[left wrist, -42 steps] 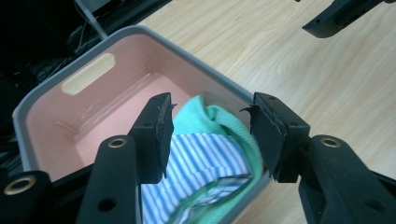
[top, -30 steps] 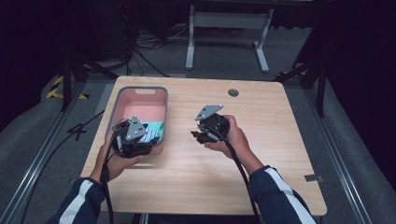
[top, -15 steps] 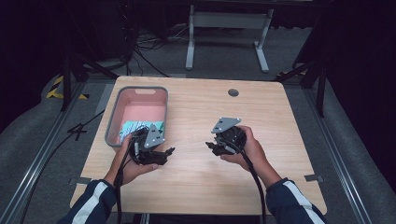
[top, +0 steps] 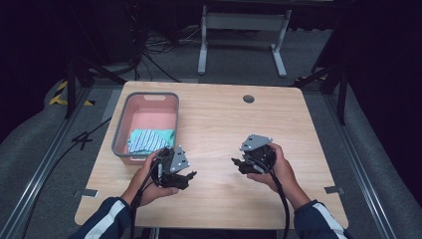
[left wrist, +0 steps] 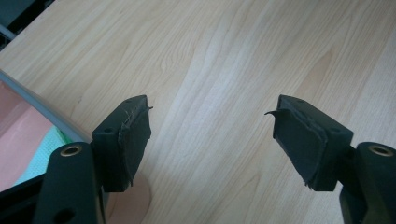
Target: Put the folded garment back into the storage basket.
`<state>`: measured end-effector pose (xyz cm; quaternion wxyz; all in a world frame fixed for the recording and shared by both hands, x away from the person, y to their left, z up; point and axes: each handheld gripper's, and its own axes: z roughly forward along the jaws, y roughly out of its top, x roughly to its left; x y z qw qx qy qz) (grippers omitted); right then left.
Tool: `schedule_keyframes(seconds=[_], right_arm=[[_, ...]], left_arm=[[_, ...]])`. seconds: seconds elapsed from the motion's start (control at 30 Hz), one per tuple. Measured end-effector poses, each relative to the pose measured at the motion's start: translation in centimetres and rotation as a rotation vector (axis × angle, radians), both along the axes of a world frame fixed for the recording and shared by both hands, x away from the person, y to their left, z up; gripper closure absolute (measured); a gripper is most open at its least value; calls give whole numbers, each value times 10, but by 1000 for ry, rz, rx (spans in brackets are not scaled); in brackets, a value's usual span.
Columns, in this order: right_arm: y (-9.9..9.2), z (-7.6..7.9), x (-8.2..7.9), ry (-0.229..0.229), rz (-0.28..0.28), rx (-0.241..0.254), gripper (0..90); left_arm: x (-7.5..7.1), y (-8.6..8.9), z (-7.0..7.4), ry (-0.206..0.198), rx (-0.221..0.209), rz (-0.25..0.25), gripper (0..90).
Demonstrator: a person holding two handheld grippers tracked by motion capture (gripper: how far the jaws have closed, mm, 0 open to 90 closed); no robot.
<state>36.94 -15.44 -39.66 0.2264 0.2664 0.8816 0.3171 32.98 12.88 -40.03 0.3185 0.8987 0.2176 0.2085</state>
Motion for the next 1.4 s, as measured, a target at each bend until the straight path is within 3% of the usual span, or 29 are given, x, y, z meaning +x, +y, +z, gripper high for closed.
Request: schedule_keyframes(seconds=[0.3,0.37,0.77,0.83,0.97,1.13,1.3,1.4], right_arm=[[-30,-21,-10,-3,-21,29,346],[-35,-24,-12,-8,-24,30,341],[-65,-45,-27,-3,-53,34,295],[-71,-50,-29,4,-62,27,290],[-85,-60,-34,32,-89,35,293],[-101,-72,-39,63,-113,58,288],[-112,-77,-43,77,-138,92,282],[-118,-81,-46,90,-143,108,269]], left_arm=[[-4,-8,-18,31,23,-43,250],[-6,-11,-25,35,46,-57,235],[-12,-13,-46,80,74,-81,222],[-14,-11,-49,64,62,-73,231],[-13,-6,-56,70,48,-68,238],[-11,4,-66,124,28,-78,228],[-11,11,-72,161,-23,-79,205],[-9,15,-77,195,-80,-55,186]])
